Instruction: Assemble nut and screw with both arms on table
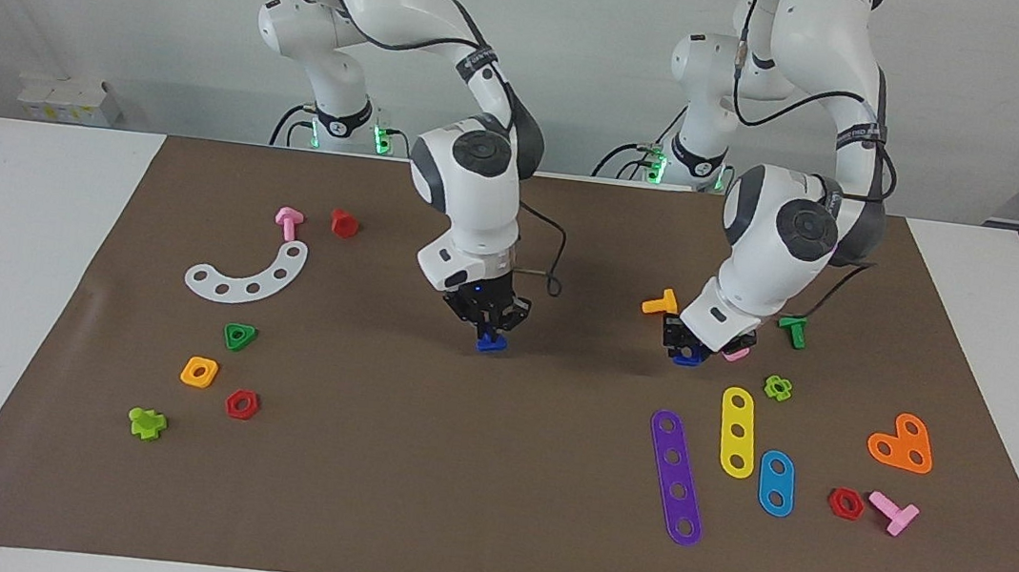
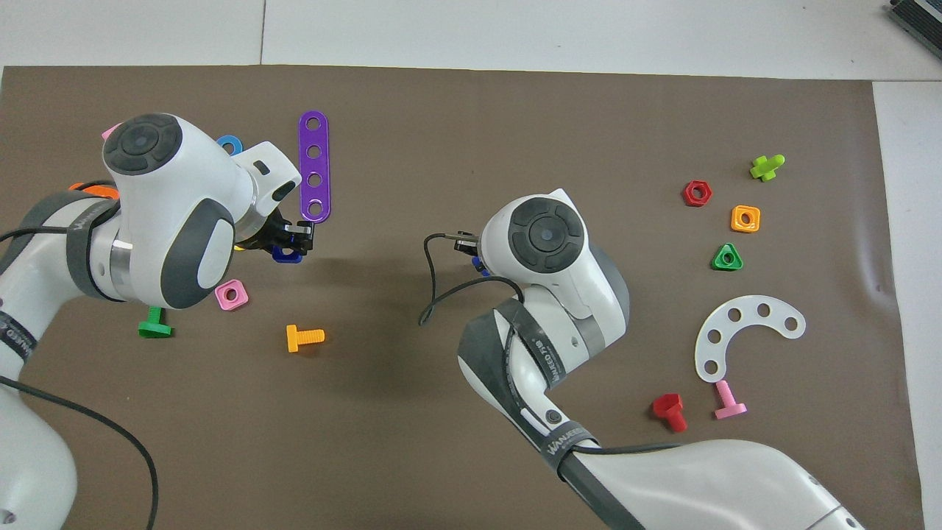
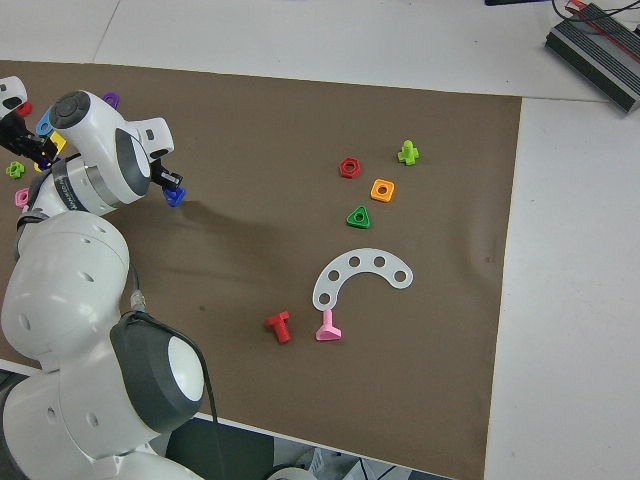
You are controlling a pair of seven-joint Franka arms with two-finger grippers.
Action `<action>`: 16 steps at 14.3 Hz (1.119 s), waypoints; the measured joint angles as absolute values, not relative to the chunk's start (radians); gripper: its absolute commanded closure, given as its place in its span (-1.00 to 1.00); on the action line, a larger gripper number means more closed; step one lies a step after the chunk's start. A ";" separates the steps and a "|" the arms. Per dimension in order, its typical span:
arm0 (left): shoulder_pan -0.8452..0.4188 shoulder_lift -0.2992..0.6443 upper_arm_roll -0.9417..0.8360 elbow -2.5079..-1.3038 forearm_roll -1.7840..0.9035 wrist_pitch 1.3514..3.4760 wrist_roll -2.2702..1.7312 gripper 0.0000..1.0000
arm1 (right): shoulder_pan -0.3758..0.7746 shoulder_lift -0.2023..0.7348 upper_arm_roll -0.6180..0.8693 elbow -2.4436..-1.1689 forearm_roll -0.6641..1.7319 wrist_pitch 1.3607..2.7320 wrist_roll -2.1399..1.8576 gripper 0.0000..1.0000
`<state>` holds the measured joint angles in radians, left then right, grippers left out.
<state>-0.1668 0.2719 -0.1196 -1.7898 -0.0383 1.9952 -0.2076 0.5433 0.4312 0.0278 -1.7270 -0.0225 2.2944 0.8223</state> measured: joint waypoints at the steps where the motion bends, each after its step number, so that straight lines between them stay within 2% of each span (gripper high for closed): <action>1: -0.176 0.272 -0.122 -1.763 -0.039 1.973 -0.236 1.00 | 0.553 0.447 0.028 -1.719 -0.026 2.294 0.833 1.00; 2: -0.190 0.272 -0.124 -1.741 -0.039 1.960 -0.276 1.00 | 0.558 0.457 0.027 -1.714 -0.028 2.294 0.839 1.00; 3: -0.207 0.273 -0.124 -1.725 -0.040 1.956 -0.333 1.00 | 0.560 0.461 0.027 -1.713 -0.029 2.294 0.842 0.48; 4: -0.225 0.275 -0.125 -1.716 -0.040 1.956 -0.387 1.00 | 0.563 0.462 0.027 -1.713 -0.029 2.291 0.842 -0.57; 5: -0.244 0.277 -0.126 -1.709 -0.040 1.958 -0.437 1.00 | 0.565 0.462 0.027 -1.713 -0.030 2.285 0.842 -1.00; 10: -0.326 0.290 -0.128 -1.700 -0.067 2.013 -0.618 1.00 | 0.539 0.440 0.012 -1.699 -0.047 2.274 0.840 -1.00; 14: -0.411 0.320 -0.129 -1.698 -0.076 2.072 -0.737 1.00 | 0.396 0.327 0.010 -1.689 -0.050 2.152 0.710 -1.00; 16: -0.469 0.363 -0.128 -1.684 -0.076 2.121 -0.824 1.00 | 0.335 0.270 0.010 -1.688 -0.050 2.085 0.631 -1.00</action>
<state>-0.4693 0.3632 -0.1284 -1.6839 -0.0763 2.1209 -0.8241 0.3349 0.2699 0.0099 -1.6884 -0.0504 2.0852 0.6309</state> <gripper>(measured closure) 0.533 0.000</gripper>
